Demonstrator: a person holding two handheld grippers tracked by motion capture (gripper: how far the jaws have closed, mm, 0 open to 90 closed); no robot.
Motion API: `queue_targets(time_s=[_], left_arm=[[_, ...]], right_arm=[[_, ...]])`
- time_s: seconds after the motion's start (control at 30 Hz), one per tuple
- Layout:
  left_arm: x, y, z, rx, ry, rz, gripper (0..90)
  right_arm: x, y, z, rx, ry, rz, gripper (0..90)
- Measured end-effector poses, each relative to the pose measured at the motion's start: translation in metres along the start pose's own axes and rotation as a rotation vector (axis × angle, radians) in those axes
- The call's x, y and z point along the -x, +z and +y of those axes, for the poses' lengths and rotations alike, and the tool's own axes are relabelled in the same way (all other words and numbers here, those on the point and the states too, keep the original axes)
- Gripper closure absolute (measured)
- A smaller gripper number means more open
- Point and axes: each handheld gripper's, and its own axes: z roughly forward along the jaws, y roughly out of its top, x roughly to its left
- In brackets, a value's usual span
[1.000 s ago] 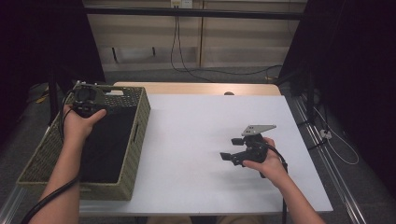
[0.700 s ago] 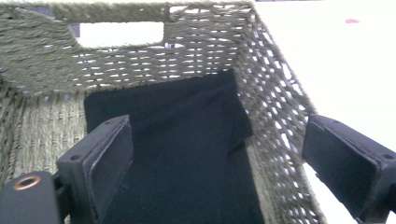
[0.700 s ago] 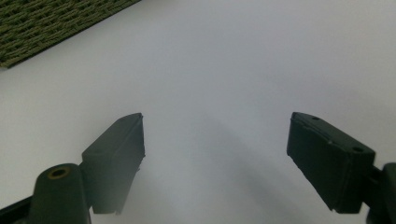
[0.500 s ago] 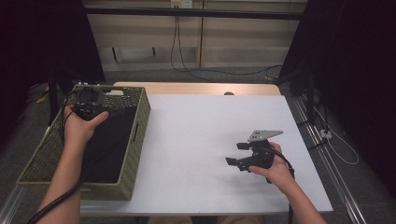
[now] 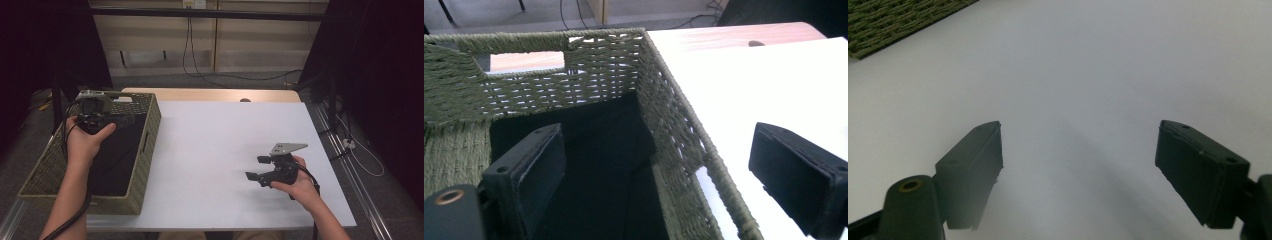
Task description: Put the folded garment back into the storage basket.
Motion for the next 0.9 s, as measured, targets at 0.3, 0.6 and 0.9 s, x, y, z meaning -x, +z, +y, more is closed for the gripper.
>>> queue_targets(time_s=[0.3, 0.6, 0.9], left_arm=[[0.003, -0.010, -0.002, 0.047, 0.003, 0.000, 7.5], [0.011, -0.016, -0.005, 0.086, 0.035, 0.008, 7.4], [0.016, -0.017, -0.012, 0.108, 0.049, -0.008, 6.6]], right_arm=[[0.004, -0.005, -0.008, 0.004, 0.011, -0.014, 18.3], [0.007, -0.009, -0.015, 0.005, 0.019, -0.014, 18.1], [0.010, -0.014, -0.022, -0.001, 0.022, -0.026, 17.9]])
